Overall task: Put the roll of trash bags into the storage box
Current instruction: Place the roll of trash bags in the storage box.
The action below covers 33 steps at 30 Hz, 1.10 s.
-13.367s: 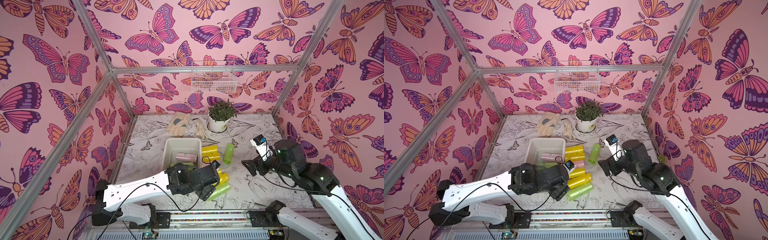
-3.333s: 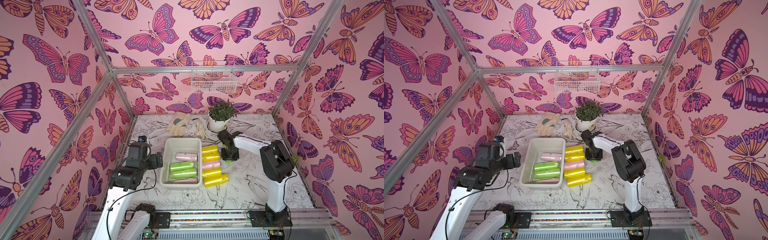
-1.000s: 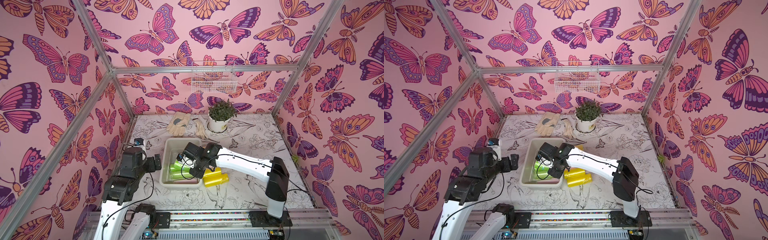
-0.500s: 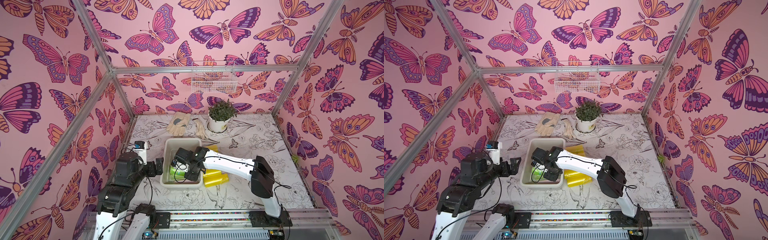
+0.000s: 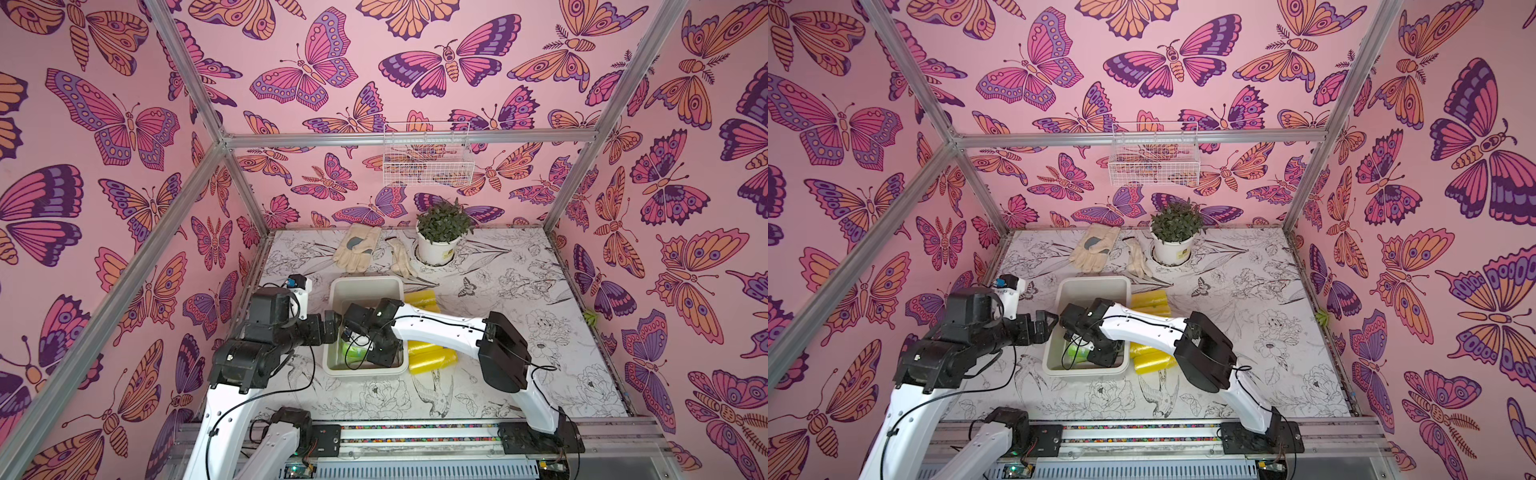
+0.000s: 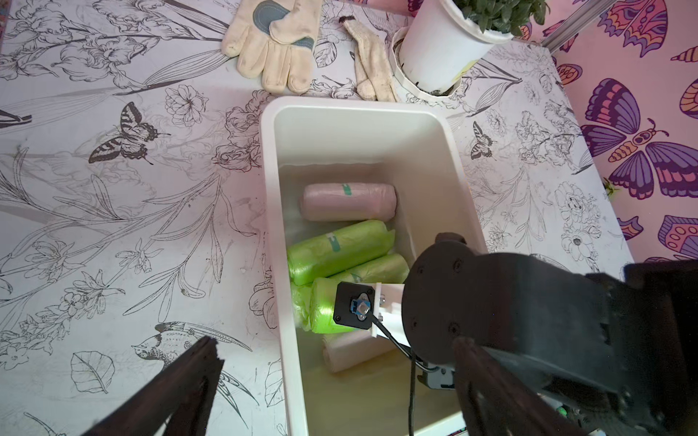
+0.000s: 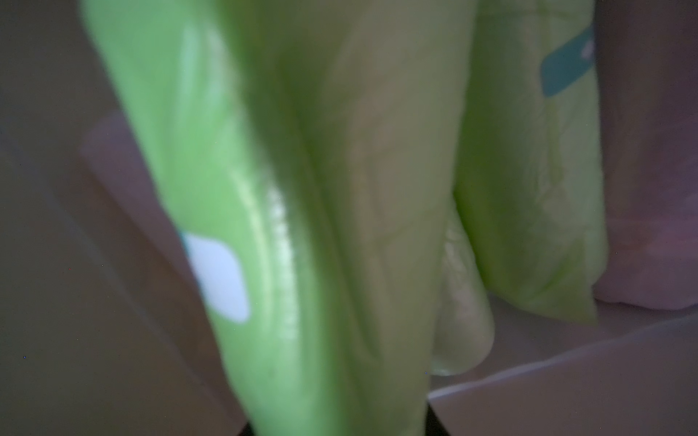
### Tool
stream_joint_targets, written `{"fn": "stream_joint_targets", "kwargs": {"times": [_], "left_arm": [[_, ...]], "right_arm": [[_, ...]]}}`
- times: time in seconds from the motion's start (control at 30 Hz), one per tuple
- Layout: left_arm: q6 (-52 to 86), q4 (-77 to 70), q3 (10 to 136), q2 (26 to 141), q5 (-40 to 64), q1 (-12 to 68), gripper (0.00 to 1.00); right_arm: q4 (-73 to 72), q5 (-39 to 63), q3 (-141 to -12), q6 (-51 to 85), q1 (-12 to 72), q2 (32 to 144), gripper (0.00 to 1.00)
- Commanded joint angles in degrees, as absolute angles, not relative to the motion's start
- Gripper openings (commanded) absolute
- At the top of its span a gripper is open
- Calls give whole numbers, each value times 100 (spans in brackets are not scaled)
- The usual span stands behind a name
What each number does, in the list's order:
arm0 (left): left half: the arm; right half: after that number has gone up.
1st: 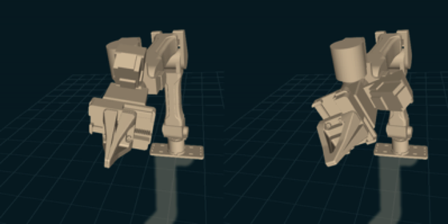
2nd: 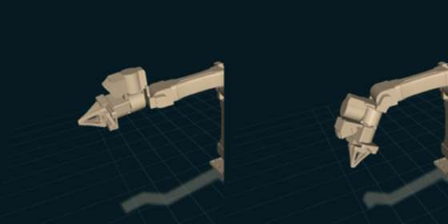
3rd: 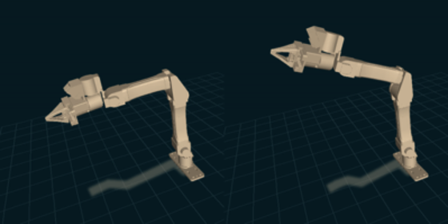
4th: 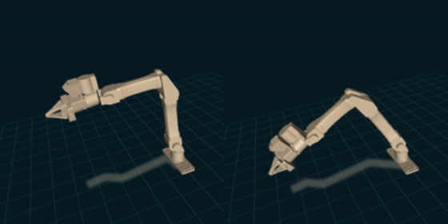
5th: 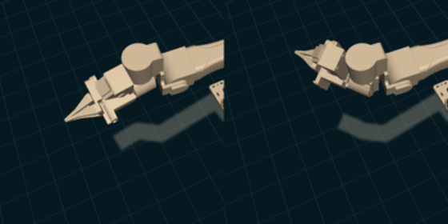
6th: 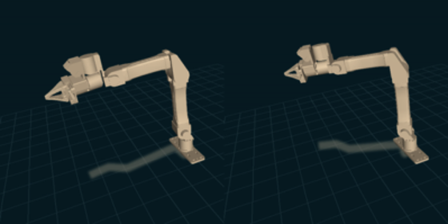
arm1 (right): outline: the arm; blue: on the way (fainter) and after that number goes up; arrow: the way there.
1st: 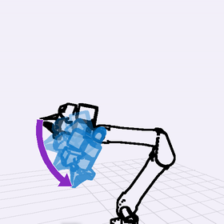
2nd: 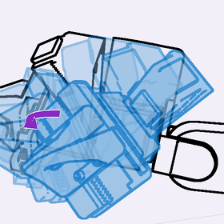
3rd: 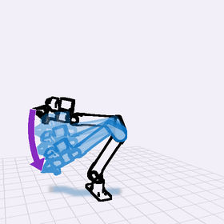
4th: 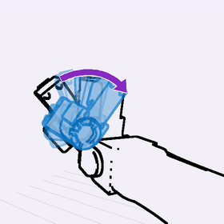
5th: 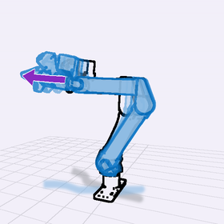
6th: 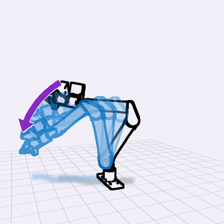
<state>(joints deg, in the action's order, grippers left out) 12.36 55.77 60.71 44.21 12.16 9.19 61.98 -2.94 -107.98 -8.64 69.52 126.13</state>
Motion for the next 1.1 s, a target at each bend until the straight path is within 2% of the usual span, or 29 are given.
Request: {"fn": "stream_joint_targets", "kwargs": {"times": [0.0,0.23,0.53,0.63,0.87,1.07], "left_arm": [[1310,5572,5988,4189,1137,942,100],[1363,5466,5884,3964,974,949,100],[1369,5459,5867,3951,962,947,100],[1362,5446,5862,3951,958,948,100],[1401,5403,5812,3851,888,948,100],[1436,5316,5705,3788,866,949,100]], "right_arm": [[6268,-302,-10697,-877,6994,12810,9],[6124,-341,-10567,-879,7031,12618,35],[5766,-344,-10247,-748,7083,11638,55],[5671,-264,-10114,-671,7079,11352,59],[5693,-176,-9871,-473,7089,10803,61],[5282,-420,-9213,-202,7097,9638,61]]}}
